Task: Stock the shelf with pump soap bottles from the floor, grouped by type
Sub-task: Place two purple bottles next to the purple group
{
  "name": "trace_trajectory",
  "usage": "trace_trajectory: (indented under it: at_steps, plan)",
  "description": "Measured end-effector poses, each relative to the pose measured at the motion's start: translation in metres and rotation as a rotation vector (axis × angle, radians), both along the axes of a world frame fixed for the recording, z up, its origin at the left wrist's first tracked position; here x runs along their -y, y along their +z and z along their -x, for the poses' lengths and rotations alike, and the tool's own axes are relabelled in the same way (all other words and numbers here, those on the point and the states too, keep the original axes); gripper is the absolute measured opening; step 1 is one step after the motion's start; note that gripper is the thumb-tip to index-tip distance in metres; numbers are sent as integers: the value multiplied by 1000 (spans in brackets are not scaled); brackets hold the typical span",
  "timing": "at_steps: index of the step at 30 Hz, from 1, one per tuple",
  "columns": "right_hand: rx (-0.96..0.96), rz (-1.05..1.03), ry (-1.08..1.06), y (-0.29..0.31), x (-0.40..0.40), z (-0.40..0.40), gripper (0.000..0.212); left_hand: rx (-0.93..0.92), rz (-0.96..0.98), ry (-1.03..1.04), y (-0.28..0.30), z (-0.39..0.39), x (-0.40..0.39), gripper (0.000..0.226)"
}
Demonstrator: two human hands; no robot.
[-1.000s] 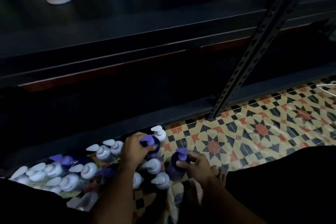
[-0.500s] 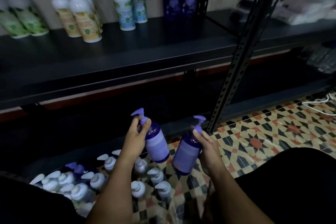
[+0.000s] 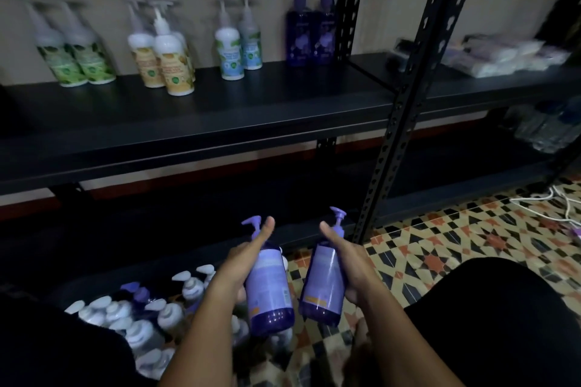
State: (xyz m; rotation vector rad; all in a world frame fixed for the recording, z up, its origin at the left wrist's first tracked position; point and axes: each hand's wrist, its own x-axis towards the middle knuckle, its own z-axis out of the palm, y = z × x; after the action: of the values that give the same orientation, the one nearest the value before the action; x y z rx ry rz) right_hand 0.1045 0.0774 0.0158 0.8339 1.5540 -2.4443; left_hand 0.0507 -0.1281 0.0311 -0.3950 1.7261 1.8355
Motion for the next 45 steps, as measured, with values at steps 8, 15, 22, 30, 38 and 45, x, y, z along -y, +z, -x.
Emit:
trace_trajectory:
  at_steps: [8,15,22,30,38,45]
  plan:
    - [44,-101,204,9,4,-11,74,84,-20,-121,17,-14,-1,77]
    - [0,-51,123,1,1,-12,74,-91,41,16,8,-12,1,65]
    - [-64,78,42,0,-6,-9,63,-225,-53,25,4,-13,4,31]
    - [-65,202,118,-13,-2,-9,70,-315,30,-51,-6,-13,-2,32]
    - [-102,-34,34,-14,0,-8,76,-360,188,-78,-5,-17,-4,86]
    - [-47,12,221,-5,-1,-14,55,-320,169,-76,-7,-19,-4,90]
